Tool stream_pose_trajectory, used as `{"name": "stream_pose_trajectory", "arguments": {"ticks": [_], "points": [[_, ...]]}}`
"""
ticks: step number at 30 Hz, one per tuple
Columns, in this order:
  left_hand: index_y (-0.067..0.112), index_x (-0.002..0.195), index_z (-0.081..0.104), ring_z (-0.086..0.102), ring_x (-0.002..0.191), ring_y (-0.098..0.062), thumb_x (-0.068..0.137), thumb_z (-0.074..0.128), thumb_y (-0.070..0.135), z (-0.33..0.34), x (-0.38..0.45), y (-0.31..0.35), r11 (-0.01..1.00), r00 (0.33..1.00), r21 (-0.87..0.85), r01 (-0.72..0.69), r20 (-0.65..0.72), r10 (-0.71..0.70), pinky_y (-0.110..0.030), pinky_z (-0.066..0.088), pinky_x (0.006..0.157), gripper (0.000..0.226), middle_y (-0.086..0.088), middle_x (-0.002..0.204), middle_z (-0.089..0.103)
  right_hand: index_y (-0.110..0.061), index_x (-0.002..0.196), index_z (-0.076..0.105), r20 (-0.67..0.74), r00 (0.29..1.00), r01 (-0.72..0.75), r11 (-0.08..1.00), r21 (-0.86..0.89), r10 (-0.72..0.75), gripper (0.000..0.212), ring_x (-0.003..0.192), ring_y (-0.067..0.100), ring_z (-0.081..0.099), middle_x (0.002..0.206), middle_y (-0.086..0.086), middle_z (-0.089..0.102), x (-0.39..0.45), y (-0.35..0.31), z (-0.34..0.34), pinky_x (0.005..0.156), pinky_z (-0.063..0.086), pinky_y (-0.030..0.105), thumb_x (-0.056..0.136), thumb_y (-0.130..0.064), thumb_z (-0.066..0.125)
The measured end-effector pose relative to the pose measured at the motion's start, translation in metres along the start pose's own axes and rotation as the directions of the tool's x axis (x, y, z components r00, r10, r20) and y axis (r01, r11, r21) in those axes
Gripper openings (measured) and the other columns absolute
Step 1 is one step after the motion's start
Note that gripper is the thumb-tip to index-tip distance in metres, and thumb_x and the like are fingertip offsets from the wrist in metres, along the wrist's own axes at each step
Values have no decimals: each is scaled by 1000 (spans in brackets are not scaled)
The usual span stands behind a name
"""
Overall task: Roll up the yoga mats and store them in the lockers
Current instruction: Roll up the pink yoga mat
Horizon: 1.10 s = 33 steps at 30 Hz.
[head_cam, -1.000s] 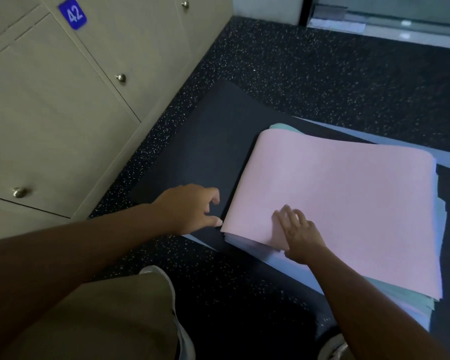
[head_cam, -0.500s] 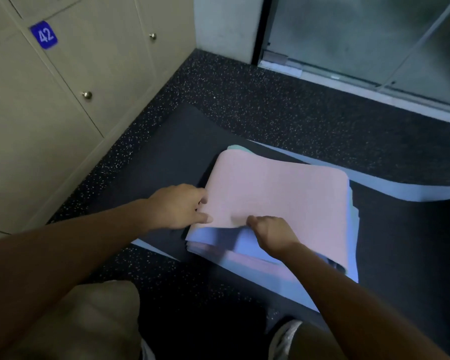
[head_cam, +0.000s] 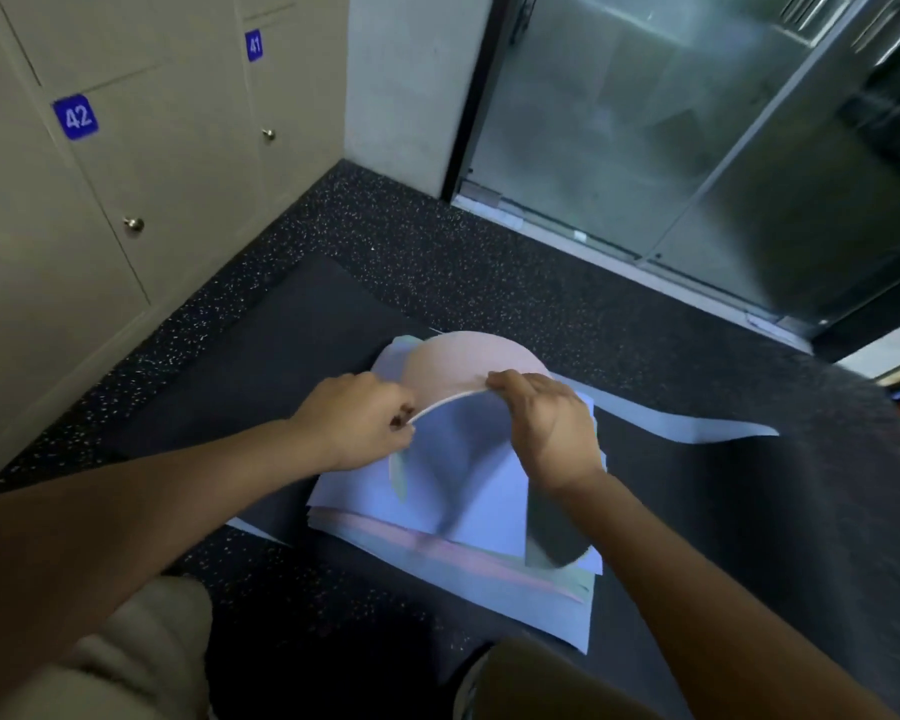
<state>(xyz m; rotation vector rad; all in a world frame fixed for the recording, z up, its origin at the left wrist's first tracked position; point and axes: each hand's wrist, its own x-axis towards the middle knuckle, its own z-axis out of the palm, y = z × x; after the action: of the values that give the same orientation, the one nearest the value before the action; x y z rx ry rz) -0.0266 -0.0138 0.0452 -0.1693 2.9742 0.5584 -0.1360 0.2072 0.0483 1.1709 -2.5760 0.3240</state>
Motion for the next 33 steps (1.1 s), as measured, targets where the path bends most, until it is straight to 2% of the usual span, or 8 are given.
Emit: {"name": "stream_pose_trajectory", "arguments": {"ticks": [3,7,11,16,23,27,30,33], "points": [[16,71,49,52,69,-35,90,58,31,-11,-13,18,998,985,-61,16,-172,-27,-36,41,58,26,-4,70,60,-16,104,71,-66,992,-104,994,34,106,35,73,35,65,82,8,70,-3,-10,-26,60,50,36,76,6,72],[6,64,47,31,56,-21,85,60,16,-35,-35,30,931,947,-364,20,-291,-134,-35,29,52,27,-12,56,46,-17,100,71,-181,978,-110,994,1,108,34,93,30,66,94,1,72,-19,-36,-66,75,46,35,75,6,72],[-5,70,60,60,49,-11,86,57,12,-42,-69,37,785,936,-607,122,-193,-295,-35,46,54,23,-23,67,61,-7,106,72,-289,954,-59,995,78,79,34,99,29,61,102,5,72,-62,-83,-106,86,45,31,78,12,65],[-5,60,50,58,42,-10,83,57,9,-46,-106,35,652,900,-728,213,-114,-421,-41,59,60,28,-8,52,47,-16,111,72,-58,988,-107,906,409,143,18,99,12,61,104,-2,72,-141,-147,-131,88,44,16,93,-16,68],[-19,74,58,75,62,-23,80,59,10,-81,-140,48,604,869,-766,222,-126,-479,-52,64,66,30,-22,69,72,-17,99,73,175,973,-174,978,115,153,34,87,30,64,87,5,72,-167,-130,-126,75,52,41,97,-46,55],[-13,68,63,75,62,-26,83,57,10,-103,-147,60,669,870,-714,207,-178,-459,-53,64,72,28,-18,63,72,-12,130,63,256,928,-327,920,218,270,42,117,33,56,122,11,67,-161,-118,-135,95,46,42,99,-41,63],[-11,76,71,75,62,-26,86,56,8,-120,-148,73,622,857,-754,210,-164,-489,-46,65,73,26,-19,68,73,-17,148,46,337,896,-408,838,362,290,64,135,22,45,144,2,54,-159,-130,-142,105,39,32,97,-51,63],[-12,86,72,72,58,-19,91,55,1,-137,-151,90,528,862,-833,162,-141,-487,-28,60,58,22,-25,80,74,-21,134,52,436,867,-463,716,522,243,58,112,20,56,123,-2,61,-154,-138,-144,84,46,20,88,-50,74]]}}
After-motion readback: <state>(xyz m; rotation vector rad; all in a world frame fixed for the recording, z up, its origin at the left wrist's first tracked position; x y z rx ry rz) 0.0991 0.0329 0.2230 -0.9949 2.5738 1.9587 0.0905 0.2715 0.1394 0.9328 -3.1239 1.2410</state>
